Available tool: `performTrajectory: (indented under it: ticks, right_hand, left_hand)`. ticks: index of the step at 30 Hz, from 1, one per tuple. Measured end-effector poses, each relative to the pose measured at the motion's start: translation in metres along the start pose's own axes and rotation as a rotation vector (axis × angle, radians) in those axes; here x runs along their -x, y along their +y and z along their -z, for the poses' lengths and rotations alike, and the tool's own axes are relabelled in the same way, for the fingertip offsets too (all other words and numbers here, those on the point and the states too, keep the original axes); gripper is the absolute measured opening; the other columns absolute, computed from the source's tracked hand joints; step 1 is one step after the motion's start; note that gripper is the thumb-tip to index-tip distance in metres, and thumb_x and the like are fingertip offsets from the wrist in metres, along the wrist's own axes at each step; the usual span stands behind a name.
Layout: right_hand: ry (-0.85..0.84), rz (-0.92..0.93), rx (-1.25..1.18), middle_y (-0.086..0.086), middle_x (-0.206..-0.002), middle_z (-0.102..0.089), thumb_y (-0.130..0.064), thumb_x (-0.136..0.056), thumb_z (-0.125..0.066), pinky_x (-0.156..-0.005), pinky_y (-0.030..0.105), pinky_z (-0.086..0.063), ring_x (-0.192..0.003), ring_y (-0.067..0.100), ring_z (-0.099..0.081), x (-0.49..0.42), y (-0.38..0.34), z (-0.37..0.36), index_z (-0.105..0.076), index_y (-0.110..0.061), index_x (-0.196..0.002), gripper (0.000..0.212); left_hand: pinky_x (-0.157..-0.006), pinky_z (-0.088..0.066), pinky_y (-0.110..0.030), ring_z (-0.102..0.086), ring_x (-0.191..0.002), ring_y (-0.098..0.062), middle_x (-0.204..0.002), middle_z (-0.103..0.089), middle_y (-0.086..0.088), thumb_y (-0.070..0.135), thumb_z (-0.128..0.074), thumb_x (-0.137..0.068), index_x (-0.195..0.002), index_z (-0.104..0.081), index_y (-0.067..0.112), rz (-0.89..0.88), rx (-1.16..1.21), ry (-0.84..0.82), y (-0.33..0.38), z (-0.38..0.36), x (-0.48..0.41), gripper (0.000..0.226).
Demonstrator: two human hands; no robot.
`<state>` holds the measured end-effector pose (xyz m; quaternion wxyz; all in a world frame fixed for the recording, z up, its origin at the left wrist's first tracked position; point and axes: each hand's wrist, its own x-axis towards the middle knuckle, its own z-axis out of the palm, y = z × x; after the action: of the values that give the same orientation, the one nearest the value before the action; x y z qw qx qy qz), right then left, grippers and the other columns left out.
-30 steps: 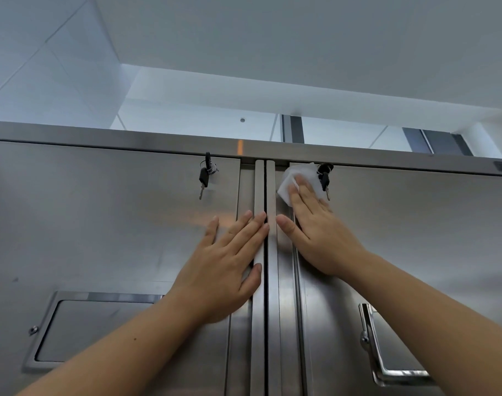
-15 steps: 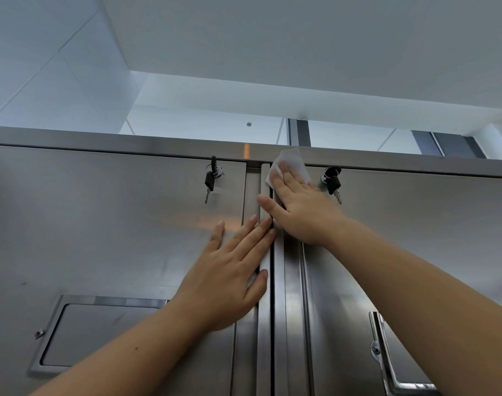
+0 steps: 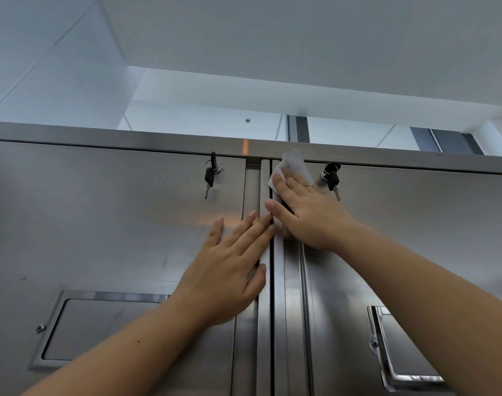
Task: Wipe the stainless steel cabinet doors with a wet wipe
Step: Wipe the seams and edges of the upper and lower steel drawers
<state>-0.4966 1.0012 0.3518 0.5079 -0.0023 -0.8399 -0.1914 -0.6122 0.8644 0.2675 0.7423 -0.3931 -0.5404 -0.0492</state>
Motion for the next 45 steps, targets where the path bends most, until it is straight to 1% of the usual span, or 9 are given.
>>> performTrajectory:
  ticks: [4,9,13,16,22,27,30,36,45]
  right_hand:
    - [0.083,0.115,0.019,-0.016,-0.149,0.02,-0.078,-0.064,0.029,-0.117,0.028,0.006,-0.136,-0.001,0.025,0.044,0.003,-0.023,0.015,-0.03,-0.14,0.091]
    - [0.179,0.153,0.015,-0.006,-0.156,-0.002,-0.076,-0.072,0.023,-0.117,0.03,0.0,-0.14,0.007,0.012,0.047,0.007,-0.031,0.001,-0.021,-0.144,0.093]
    - [0.15,0.074,0.051,-0.005,-0.159,0.001,-0.077,-0.054,0.036,-0.11,0.022,0.01,-0.133,-0.002,0.019,0.032,0.004,-0.023,0.004,-0.023,-0.15,0.114]
    - [0.161,0.088,0.017,-0.002,-0.158,-0.003,-0.076,-0.064,0.029,-0.112,0.026,0.006,-0.136,0.002,0.016,0.047,-0.003,-0.028,0.001,-0.02,-0.149,0.106]
    - [0.233,0.206,0.071,0.005,-0.15,-0.033,-0.056,-0.098,-0.011,-0.114,0.036,-0.024,-0.141,0.02,-0.024,0.096,0.0,-0.056,-0.029,-0.015,-0.146,0.066]
    - [0.135,0.198,0.026,-0.005,-0.157,-0.014,-0.072,-0.082,0.006,-0.113,0.024,0.001,-0.141,0.004,0.006,0.069,0.01,-0.037,-0.003,-0.025,-0.147,0.08]
    - [0.167,0.151,0.038,-0.004,-0.158,-0.015,-0.068,-0.081,-0.003,-0.113,0.024,0.004,-0.139,0.002,0.011,0.056,0.006,-0.033,-0.007,-0.022,-0.15,0.082]
    - [0.21,0.247,0.061,0.002,-0.154,-0.024,-0.059,-0.096,-0.017,-0.115,0.032,-0.012,-0.145,0.017,-0.013,0.115,-0.001,-0.063,-0.021,-0.019,-0.149,0.067]
    - [0.185,0.186,0.006,0.0,-0.155,-0.025,-0.07,-0.087,-0.003,-0.115,0.034,-0.012,-0.142,0.01,-0.004,0.08,0.004,-0.046,-0.017,-0.018,-0.149,0.082]
  left_hand:
    - [-0.106,-0.018,-0.047,-0.032,-0.138,-0.021,-0.149,-0.037,-0.006,0.034,-0.033,-0.091,-0.141,-0.043,0.01,0.014,0.026,-0.01,0.001,0.002,0.0,0.057]
    - [-0.107,-0.017,-0.047,-0.032,-0.138,-0.021,-0.148,-0.038,-0.006,0.032,-0.033,-0.091,-0.141,-0.044,0.01,0.016,0.045,-0.008,0.001,0.002,0.0,0.056]
    - [-0.107,-0.018,-0.047,-0.032,-0.138,-0.022,-0.148,-0.038,-0.006,0.032,-0.033,-0.091,-0.141,-0.044,0.01,0.016,0.038,-0.016,0.0,0.002,0.0,0.056]
    - [-0.107,-0.017,-0.047,-0.032,-0.138,-0.022,-0.148,-0.038,-0.007,0.031,-0.032,-0.091,-0.141,-0.044,0.009,0.02,0.049,-0.013,0.001,0.002,-0.001,0.056]
    - [-0.108,-0.015,-0.046,-0.034,-0.137,-0.023,-0.148,-0.039,-0.01,0.029,-0.032,-0.09,-0.14,-0.044,0.007,0.014,0.053,-0.025,0.003,0.003,-0.001,0.055]
    - [-0.107,-0.016,-0.046,-0.035,-0.136,-0.025,-0.148,-0.038,-0.01,0.03,-0.033,-0.091,-0.141,-0.043,0.007,0.0,0.055,-0.031,0.004,0.005,-0.001,0.056]
    - [-0.107,-0.016,-0.047,-0.035,-0.136,-0.025,-0.148,-0.038,-0.01,0.031,-0.032,-0.091,-0.141,-0.043,0.007,-0.003,0.052,-0.031,0.003,0.006,-0.001,0.056]
    - [-0.11,-0.015,-0.048,-0.034,-0.136,-0.026,-0.148,-0.038,-0.01,0.03,-0.031,-0.091,-0.14,-0.044,0.008,0.01,0.065,-0.044,0.003,0.006,-0.002,0.055]
    - [-0.109,-0.016,-0.049,-0.035,-0.136,-0.026,-0.148,-0.036,-0.013,0.03,-0.03,-0.092,-0.141,-0.042,0.005,-0.002,0.081,-0.084,0.013,0.009,0.012,0.057]
